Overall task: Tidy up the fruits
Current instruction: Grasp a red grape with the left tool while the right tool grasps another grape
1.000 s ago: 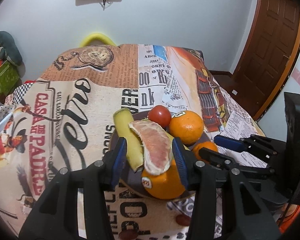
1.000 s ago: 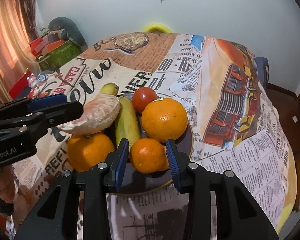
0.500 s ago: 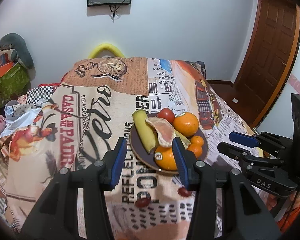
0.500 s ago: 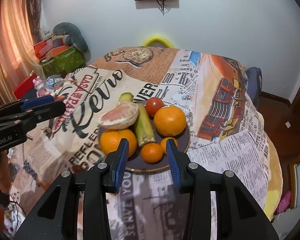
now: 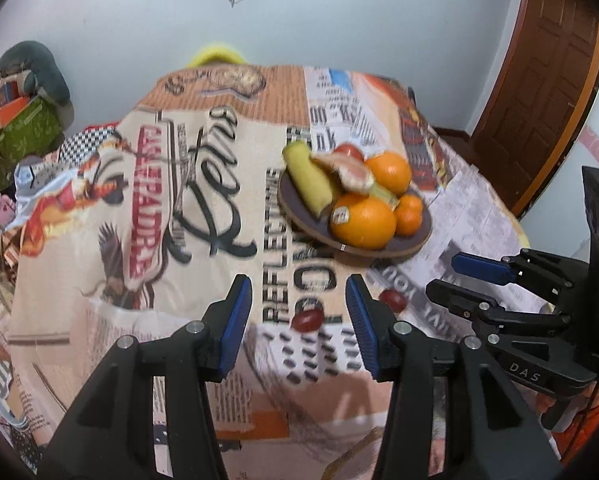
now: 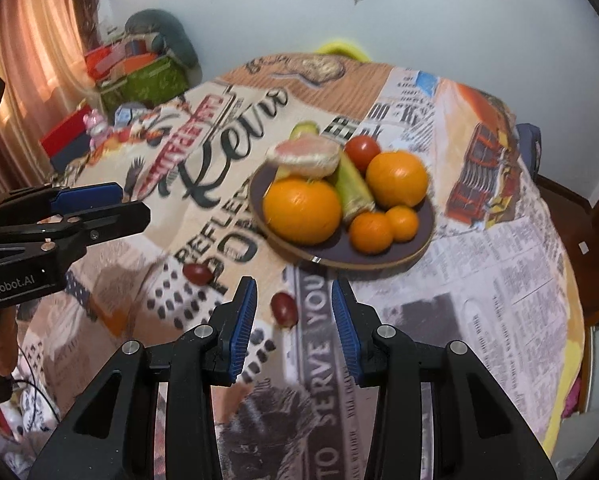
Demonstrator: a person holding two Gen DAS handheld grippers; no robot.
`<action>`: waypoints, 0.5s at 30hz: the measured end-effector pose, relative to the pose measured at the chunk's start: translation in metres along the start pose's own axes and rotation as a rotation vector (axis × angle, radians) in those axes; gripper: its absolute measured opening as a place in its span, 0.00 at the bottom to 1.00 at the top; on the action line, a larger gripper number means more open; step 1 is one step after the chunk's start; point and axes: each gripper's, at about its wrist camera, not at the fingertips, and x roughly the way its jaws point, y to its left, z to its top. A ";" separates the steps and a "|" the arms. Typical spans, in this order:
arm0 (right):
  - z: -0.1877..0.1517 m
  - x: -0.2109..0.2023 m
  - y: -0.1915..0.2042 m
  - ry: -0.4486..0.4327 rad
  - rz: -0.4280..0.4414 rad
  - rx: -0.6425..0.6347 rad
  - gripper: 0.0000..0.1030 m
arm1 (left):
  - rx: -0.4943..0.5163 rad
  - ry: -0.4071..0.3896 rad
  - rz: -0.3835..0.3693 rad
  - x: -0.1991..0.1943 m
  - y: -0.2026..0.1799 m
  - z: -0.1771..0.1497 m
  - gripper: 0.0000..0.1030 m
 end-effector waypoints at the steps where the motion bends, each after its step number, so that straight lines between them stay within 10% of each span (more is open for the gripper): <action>1: -0.002 0.003 0.001 0.008 0.005 0.000 0.35 | -0.001 0.012 -0.001 0.005 0.002 -0.004 0.47; 15: -0.017 0.048 0.000 0.100 0.041 0.026 0.33 | 0.000 0.129 -0.038 0.055 0.008 -0.032 0.47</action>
